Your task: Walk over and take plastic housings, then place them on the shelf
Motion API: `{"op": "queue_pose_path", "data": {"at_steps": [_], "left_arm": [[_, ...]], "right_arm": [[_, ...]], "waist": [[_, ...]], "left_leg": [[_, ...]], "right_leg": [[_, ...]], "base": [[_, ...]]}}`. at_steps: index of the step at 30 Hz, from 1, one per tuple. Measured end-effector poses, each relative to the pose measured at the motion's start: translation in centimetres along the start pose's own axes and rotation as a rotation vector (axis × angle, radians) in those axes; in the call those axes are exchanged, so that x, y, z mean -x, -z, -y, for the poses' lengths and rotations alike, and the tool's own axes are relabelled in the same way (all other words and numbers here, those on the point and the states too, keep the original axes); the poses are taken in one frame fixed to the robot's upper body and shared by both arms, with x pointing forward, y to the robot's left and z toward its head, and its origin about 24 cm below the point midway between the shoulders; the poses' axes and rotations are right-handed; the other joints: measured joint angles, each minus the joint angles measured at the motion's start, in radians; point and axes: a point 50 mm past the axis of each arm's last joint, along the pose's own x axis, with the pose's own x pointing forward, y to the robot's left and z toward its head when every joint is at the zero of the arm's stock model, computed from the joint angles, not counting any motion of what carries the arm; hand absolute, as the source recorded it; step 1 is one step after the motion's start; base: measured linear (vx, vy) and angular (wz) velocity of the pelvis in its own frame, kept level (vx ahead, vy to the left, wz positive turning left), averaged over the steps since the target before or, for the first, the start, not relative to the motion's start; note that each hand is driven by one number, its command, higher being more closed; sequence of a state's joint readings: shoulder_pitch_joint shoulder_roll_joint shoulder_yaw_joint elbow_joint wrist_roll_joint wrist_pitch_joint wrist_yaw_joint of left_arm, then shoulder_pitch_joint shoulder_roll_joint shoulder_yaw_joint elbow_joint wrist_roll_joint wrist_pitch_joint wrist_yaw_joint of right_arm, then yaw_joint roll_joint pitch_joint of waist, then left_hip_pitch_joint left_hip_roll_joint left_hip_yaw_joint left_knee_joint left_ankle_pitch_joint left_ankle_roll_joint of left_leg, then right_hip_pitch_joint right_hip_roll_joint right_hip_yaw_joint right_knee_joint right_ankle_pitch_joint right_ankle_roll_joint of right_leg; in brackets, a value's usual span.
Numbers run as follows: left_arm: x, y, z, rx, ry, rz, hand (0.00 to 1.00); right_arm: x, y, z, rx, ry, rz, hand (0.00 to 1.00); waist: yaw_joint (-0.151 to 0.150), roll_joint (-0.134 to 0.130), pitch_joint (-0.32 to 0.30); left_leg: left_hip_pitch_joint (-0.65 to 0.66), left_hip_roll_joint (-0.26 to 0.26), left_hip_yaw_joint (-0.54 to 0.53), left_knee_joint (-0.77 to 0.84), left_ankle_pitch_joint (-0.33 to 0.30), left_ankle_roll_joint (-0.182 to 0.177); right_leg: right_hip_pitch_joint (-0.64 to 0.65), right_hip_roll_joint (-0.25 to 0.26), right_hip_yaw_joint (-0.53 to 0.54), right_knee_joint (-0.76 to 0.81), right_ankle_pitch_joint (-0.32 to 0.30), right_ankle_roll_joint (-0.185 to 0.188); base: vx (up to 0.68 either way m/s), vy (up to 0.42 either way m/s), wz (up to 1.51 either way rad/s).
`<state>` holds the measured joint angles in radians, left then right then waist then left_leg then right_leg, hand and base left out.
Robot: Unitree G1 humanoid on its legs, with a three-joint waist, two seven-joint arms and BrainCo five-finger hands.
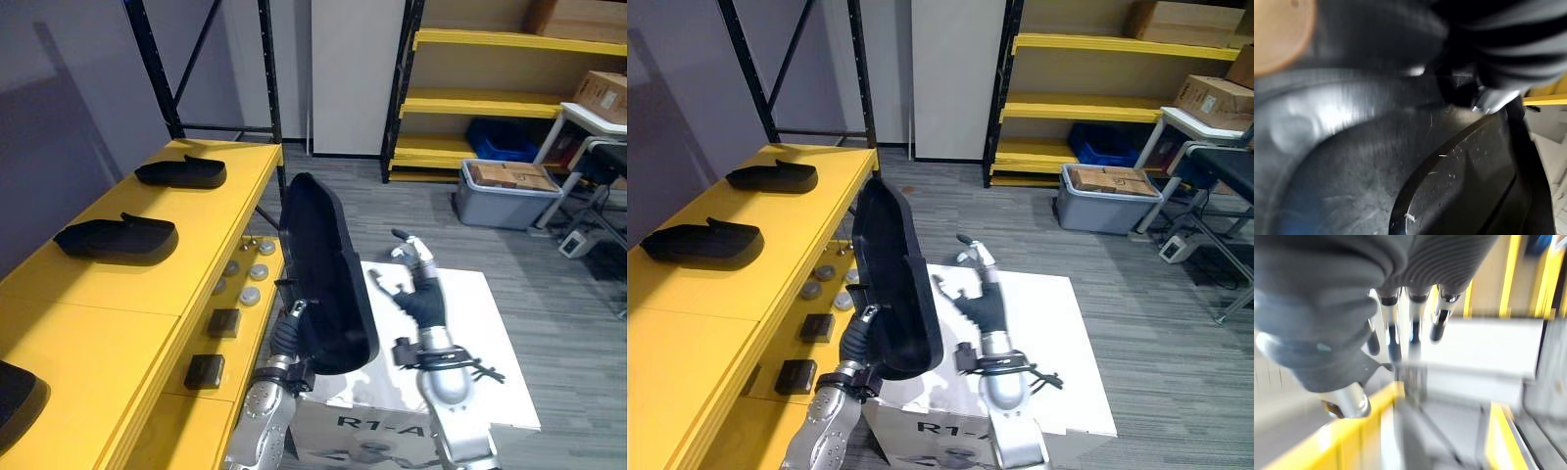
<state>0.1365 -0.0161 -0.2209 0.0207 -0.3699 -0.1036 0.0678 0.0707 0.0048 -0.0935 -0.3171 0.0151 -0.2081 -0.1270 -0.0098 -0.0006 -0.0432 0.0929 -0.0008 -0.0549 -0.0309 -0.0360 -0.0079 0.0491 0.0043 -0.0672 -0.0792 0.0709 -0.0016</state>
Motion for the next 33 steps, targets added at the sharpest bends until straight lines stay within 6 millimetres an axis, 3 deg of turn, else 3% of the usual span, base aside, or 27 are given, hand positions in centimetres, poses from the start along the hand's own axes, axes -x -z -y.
{"op": "queue_pose_path", "data": {"at_steps": [2,6,10,12,13,15,16,17,20,25,29,31,33], "left_arm": [[0.5,0.0,-1.6,-0.003,-0.064,-0.001,1.00],[1.0,0.0,-2.8,-0.019,-0.102,-0.009,1.00],[1.6,0.3,-3.3,-0.014,-0.118,-0.018,1.00],[1.8,-0.2,-3.6,-0.020,-0.123,0.002,1.00],[1.9,-0.4,-3.8,-0.023,-0.131,0.012,1.00],[2.6,-1.2,-4.2,-0.026,-0.150,0.045,1.00],[2.7,-1.2,-4.3,-0.026,-0.153,0.047,1.00],[3.0,-1.0,-4.6,-0.028,-0.165,0.041,1.00],[3.3,-0.8,-4.6,-0.036,-0.158,0.028,1.00],[3.5,-1.0,-4.2,-0.050,-0.108,0.031,1.00],[3.5,-0.9,-4.2,-0.079,-0.096,0.023,1.00],[3.5,-0.9,-4.1,-0.085,-0.087,0.019,1.00],[3.5,-0.9,-4.0,-0.097,-0.079,0.015,1.00]], "right_arm": [[-0.1,-0.9,3.9,-0.052,0.181,0.056,0.00],[0.3,-1.6,7.2,-0.034,0.315,0.098,0.00],[2.6,0.7,11.7,0.087,0.473,-0.039,0.00],[6.0,3.9,14.9,0.175,0.582,-0.257,0.00],[7.0,4.6,15.6,0.188,0.609,-0.313,0.00],[11.9,7.4,17.6,0.221,0.705,-0.561,0.00],[13.3,8.1,18.0,0.226,0.722,-0.625,0.00],[15.8,9.2,18.2,0.225,0.737,-0.748,0.00],[20.5,11.4,17.6,0.185,0.730,-0.991,0.00],[26.0,13.9,14.6,0.085,0.591,-1.294,0.00],[29.3,15.0,11.7,0.025,0.448,-1.498,0.00],[29.9,15.5,10.1,0.006,0.370,-1.557,0.00],[29.5,15.8,10.0,0.029,0.322,-1.568,0.00]], "waist": [[-0.005,0.001,0.002],[-0.021,0.001,0.005],[-0.025,0.000,0.010],[-0.031,0.003,0.016],[-0.035,0.004,0.016],[-0.037,0.006,0.020],[-0.037,0.007,0.020],[-0.037,0.009,0.019],[-0.040,0.011,0.025],[-0.037,0.010,0.028],[-0.044,0.005,0.029],[-0.034,0.003,0.030],[-0.035,-0.001,0.032]], "left_leg": [[-0.001,0.002,0.003,0.000,-0.001,-0.001],[-0.003,0.005,0.010,0.000,-0.002,-0.004],[-0.005,0.006,0.023,0.000,-0.007,-0.002],[-0.010,0.005,0.023,0.000,-0.010,0.000],[-0.014,0.005,0.023,0.000,-0.010,0.000],[-0.020,0.005,0.023,0.000,-0.011,0.000],[-0.020,0.005,0.023,0.000,-0.012,0.000],[-0.017,0.005,0.023,0.000,-0.012,0.000],[-0.008,0.005,0.024,0.001,-0.016,0.002],[0.000,0.003,0.015,0.006,-0.024,0.008],[0.001,-0.005,-0.031,-0.001,-0.014,0.013],[0.000,-0.008,-0.045,-0.008,-0.004,0.013],[0.001,-0.014,-0.073,-0.019,0.010,0.015]], "right_leg": [[-0.004,0.002,0.004,0.000,0.000,-0.001],[-0.012,0.006,0.012,0.000,0.003,-0.004],[-0.015,0.007,0.025,0.000,0.002,-0.004],[-0.021,0.006,0.027,0.000,-0.004,0.005],[-0.024,0.006,0.027,0.000,-0.004,0.005],[-0.029,0.007,0.027,0.001,-0.004,0.003],[-0.029,0.007,0.027,0.002,-0.005,0.001],[-0.028,0.007,0.027,0.006,-0.008,-0.001],[-0.029,0.006,0.026,0.033,-0.024,-0.002],[-0.028,0.000,0.016,0.059,-0.039,0.003],[-0.012,-0.012,-0.033,0.058,-0.046,0.009],[-0.010,-0.017,-0.054,0.057,-0.047,0.009],[0.000,-0.025,-0.083,0.054,-0.048,0.011]], "base": [[0.00,0.000,-0.05],[0.00,0.000,-0.06],[0.01,0.007,-0.10],[0.00,0.000,0.00],[0.00,0.000,0.00],[0.04,0.002,0.00],[0.04,0.002,0.02],[0.03,0.002,0.01],[0.02,0.004,0.01],[0.00,0.008,0.04],[0.00,0.006,0.33],[0.00,-0.001,0.32],[-0.01,-0.010,0.43]]}}
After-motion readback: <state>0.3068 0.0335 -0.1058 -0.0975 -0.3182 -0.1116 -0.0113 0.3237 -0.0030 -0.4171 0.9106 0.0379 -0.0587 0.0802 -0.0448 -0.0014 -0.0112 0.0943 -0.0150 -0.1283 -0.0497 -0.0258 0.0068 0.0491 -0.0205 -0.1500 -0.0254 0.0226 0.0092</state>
